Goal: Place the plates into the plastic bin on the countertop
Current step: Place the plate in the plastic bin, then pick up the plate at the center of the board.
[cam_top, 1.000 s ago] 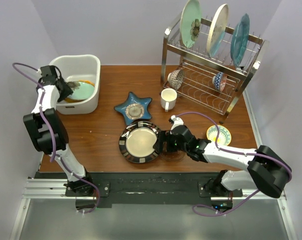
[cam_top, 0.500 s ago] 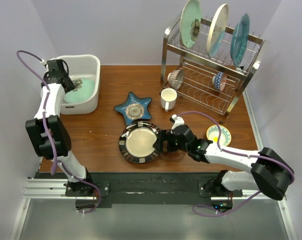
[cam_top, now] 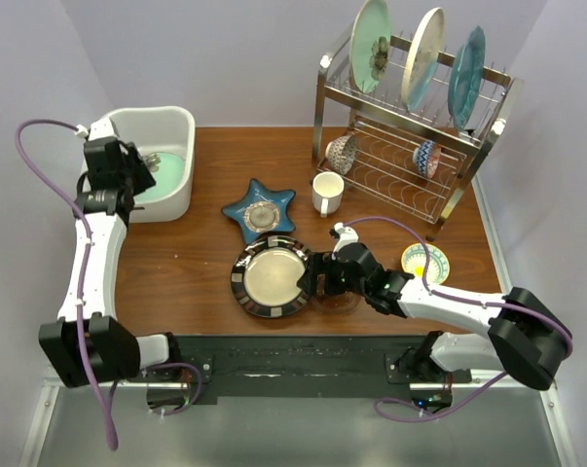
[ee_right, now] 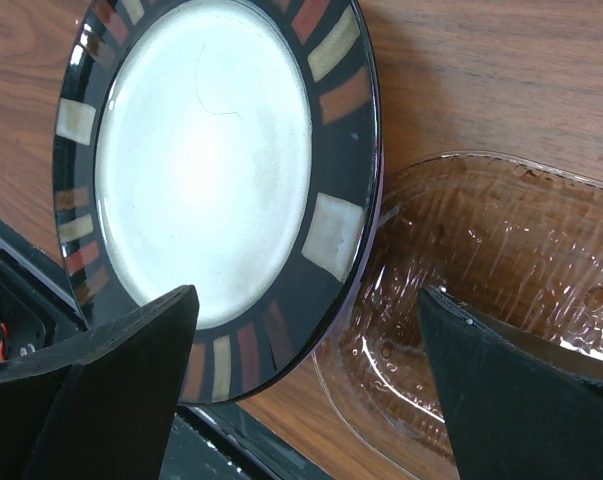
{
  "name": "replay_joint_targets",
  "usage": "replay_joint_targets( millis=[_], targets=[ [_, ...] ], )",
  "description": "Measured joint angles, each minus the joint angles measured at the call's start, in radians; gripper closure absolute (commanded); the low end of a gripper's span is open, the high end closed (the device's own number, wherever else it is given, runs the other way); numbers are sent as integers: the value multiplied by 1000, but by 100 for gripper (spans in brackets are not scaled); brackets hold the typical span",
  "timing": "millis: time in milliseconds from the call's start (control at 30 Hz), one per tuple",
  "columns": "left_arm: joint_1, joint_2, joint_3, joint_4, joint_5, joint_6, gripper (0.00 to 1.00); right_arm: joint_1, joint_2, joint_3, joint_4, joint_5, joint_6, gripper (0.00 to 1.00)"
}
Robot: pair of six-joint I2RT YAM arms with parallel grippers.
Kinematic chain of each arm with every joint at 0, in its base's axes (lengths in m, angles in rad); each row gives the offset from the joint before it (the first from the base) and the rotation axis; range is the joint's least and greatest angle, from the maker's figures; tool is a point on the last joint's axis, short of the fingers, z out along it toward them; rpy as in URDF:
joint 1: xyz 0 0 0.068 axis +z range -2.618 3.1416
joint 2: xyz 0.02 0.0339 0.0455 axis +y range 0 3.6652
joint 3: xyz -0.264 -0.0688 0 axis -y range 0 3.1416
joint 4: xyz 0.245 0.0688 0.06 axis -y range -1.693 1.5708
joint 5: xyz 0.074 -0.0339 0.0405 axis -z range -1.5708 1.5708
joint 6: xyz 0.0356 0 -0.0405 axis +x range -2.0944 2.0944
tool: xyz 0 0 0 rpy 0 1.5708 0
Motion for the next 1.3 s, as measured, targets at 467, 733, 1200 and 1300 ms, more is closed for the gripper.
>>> replay_joint_targets(
  millis=[467, 733, 1200, 1300],
  targets=[
    [-37, -214, -219, 68, 195, -1, 25, 0, 0, 0, 14, -16, 7, 9],
    [-160, -218, -346, 90, 238, -20, 20, 0, 0, 0, 15, -22, 7, 9],
    [-398, -254, -478, 124, 197, -114, 25, 0, -3, 0, 16, -21, 19, 33],
    [-455, -253, -517, 132, 177, -149, 28, 0, -3, 0, 16, -21, 23, 57]
  ],
)
